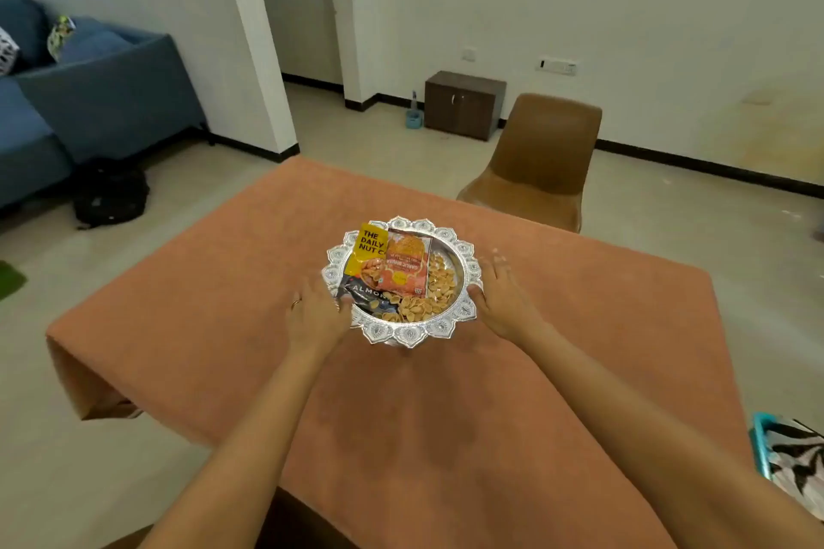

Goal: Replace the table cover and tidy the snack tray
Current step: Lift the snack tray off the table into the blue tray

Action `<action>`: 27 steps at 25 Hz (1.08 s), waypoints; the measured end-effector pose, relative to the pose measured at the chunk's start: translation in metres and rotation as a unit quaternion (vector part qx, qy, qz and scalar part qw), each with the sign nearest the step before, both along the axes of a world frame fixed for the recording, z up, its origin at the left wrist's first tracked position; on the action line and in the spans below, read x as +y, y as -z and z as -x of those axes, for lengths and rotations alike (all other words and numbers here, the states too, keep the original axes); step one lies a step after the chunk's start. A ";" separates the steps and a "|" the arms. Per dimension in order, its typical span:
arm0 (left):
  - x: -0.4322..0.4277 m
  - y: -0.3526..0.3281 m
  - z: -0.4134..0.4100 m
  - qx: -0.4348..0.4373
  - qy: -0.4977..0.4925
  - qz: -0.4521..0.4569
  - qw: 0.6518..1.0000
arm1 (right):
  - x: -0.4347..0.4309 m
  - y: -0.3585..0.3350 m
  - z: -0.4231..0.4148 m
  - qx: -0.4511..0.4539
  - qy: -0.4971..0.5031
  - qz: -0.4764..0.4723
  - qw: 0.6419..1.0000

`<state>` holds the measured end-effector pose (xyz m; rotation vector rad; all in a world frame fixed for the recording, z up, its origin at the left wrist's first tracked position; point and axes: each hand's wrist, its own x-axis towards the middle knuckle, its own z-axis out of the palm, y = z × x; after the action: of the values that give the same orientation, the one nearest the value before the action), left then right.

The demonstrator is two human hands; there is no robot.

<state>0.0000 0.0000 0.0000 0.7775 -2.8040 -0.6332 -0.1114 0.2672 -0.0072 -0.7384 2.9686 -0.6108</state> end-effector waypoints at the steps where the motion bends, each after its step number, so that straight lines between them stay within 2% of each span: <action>1: -0.003 0.007 0.005 -0.005 -0.030 -0.048 0.998 | 0.000 0.008 0.005 -0.022 0.019 -0.003 1.000; 4: -0.008 0.022 0.017 -0.008 -0.088 -0.192 0.978 | -0.006 0.021 0.013 -0.084 0.066 0.030 0.994; 7: -0.007 0.034 0.029 0.010 -0.095 -0.266 0.959 | -0.019 0.032 0.024 -0.152 0.129 0.157 0.967; 10: -0.002 0.041 0.031 0.047 -0.083 -0.276 0.956 | -0.030 0.038 0.029 -0.211 0.196 0.268 0.919; 12: 0.000 0.044 0.031 0.064 -0.078 -0.274 0.957 | -0.035 0.043 0.032 -0.225 0.209 0.292 0.906; 16: -0.002 0.045 0.030 0.076 -0.073 -0.336 0.936 | -0.035 0.046 0.037 -0.260 0.238 0.328 0.877; 22: 0.016 0.036 0.027 0.080 -0.026 -0.334 0.939 | -0.006 0.041 0.021 -0.244 0.252 0.352 0.868; 27: 0.059 0.013 0.029 0.095 0.035 -0.328 0.939 | 0.048 0.020 -0.002 -0.184 0.281 0.381 0.861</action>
<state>-0.0288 0.0593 -0.0133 0.6545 -2.4425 -1.6048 -0.1091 0.3155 -0.0273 0.2927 2.4811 -1.7701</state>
